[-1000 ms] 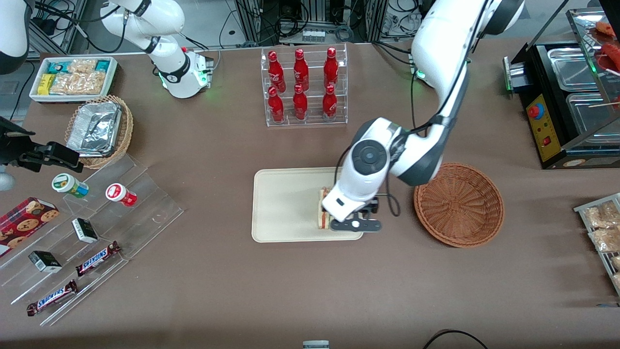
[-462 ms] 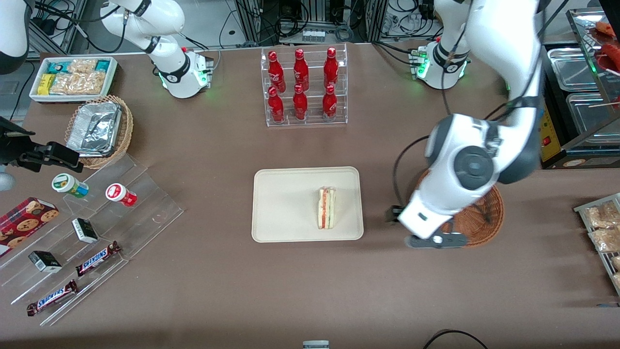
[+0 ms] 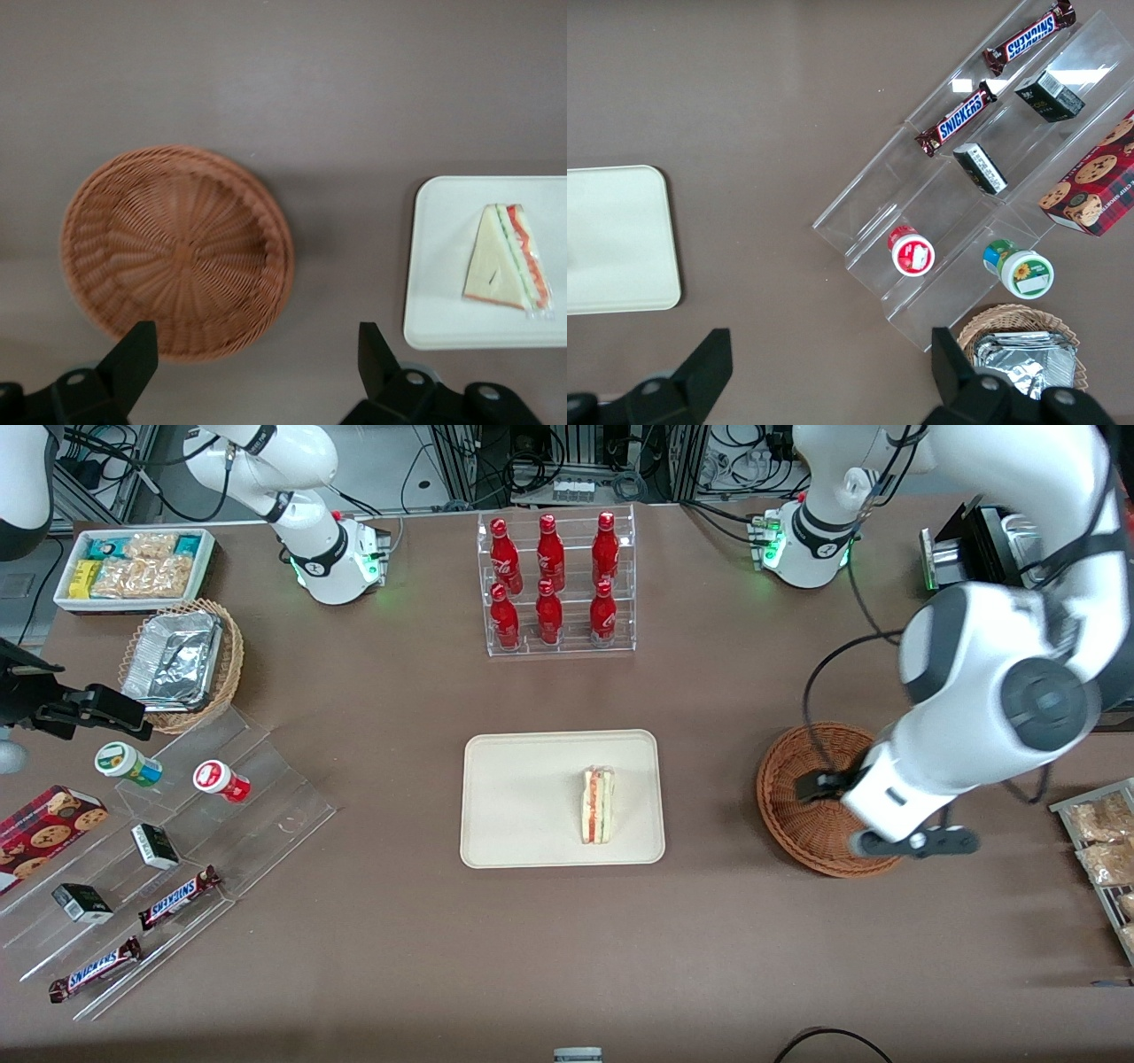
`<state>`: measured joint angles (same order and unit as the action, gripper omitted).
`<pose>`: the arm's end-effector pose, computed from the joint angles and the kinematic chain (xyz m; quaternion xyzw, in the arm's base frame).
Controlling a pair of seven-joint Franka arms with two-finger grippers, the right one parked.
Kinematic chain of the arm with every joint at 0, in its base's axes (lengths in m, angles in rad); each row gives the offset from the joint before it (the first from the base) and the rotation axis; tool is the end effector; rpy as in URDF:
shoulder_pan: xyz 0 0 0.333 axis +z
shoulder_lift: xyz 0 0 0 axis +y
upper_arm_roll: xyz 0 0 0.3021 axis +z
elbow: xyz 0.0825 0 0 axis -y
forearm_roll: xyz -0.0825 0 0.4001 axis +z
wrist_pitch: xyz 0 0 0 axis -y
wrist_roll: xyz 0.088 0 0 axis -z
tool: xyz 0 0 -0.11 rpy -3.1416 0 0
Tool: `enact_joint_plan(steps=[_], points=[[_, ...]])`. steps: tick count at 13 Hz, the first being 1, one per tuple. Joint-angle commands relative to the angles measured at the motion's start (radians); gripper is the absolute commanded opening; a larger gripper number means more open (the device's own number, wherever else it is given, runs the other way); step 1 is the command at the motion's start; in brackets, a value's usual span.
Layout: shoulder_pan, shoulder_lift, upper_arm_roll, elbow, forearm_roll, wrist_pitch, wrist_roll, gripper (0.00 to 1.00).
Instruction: Place sandwich from basket to tray
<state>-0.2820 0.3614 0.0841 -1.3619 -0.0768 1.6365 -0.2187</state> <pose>0.6536 -0.1477 0.4907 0.9987 0.0125 -0.0466 0.0139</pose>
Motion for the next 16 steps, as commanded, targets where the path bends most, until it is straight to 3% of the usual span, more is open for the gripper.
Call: enact_joint_plan(steps=[1,6,10,16], points=[[0.052,-0.090,-0.006,-0.017,-0.006,-0.090,0.016,1.00],[0.158,-0.222,-0.012,-0.025,0.002,-0.231,0.015,1.00],[0.201,-0.291,-0.018,-0.078,0.043,-0.225,0.100,1.00],[0.219,-0.341,-0.020,-0.180,0.043,-0.130,0.145,1.00]])
